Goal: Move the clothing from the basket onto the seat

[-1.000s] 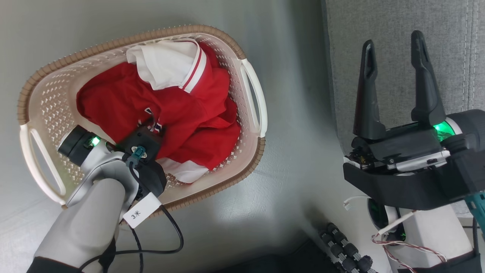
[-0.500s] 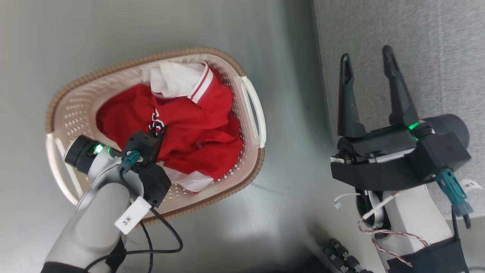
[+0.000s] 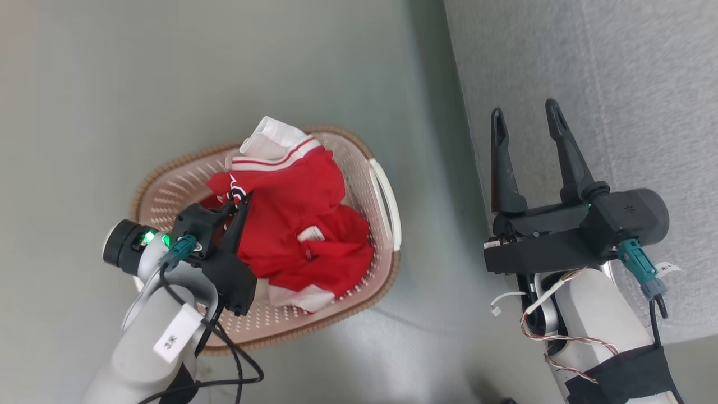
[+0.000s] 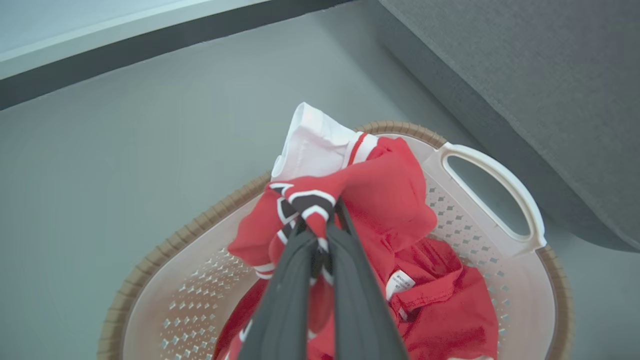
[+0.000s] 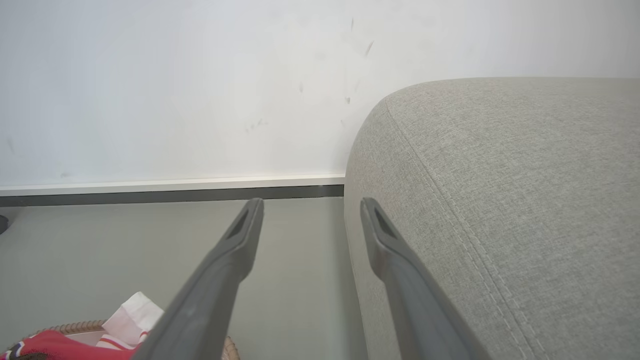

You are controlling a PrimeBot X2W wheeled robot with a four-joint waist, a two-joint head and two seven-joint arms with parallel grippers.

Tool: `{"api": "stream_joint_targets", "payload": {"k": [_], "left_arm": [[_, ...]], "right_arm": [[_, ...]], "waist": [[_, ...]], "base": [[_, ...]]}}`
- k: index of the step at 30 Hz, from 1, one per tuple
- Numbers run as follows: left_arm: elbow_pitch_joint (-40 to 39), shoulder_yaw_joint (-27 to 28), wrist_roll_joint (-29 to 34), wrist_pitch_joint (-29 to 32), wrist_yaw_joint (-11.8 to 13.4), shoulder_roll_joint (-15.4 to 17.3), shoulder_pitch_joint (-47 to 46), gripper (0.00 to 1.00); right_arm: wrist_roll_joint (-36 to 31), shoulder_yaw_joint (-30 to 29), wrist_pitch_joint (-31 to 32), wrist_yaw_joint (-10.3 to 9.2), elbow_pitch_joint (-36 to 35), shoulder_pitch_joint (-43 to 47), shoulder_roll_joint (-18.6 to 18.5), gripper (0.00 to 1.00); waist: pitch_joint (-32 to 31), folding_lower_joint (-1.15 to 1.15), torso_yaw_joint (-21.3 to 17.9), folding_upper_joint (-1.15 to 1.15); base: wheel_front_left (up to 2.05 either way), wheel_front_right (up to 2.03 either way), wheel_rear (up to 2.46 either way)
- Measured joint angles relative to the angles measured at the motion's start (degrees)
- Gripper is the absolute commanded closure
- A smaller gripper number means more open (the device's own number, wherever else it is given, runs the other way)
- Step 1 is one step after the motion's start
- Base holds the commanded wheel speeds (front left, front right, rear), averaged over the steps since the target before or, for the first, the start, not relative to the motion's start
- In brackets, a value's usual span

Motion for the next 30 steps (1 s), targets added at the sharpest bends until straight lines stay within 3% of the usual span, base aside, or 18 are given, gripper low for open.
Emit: {"api": "stream_joint_targets", "payload": {"k": [15,30], "left_arm": [[-9.0,8.9,-7.9,0.0,0.0,0.2,8.9,1.0],[-17.8,15.1,-9.1,0.0,3.1,0.4,21.9,1.0]], "right_arm": [[0.6,0.1,0.0,0.0,7.6,0.0,0.0,0.0],[1.2,1.5,0.0,1.18,12.8,3.7,-0.1,0.0]], "waist": [[-11.9,0.0,2.4,0.0],[-24.9,0.0,4.2,0.0]], "base": [[0.0,0.0,0.0],[0.0,0.0,0.0]]}}
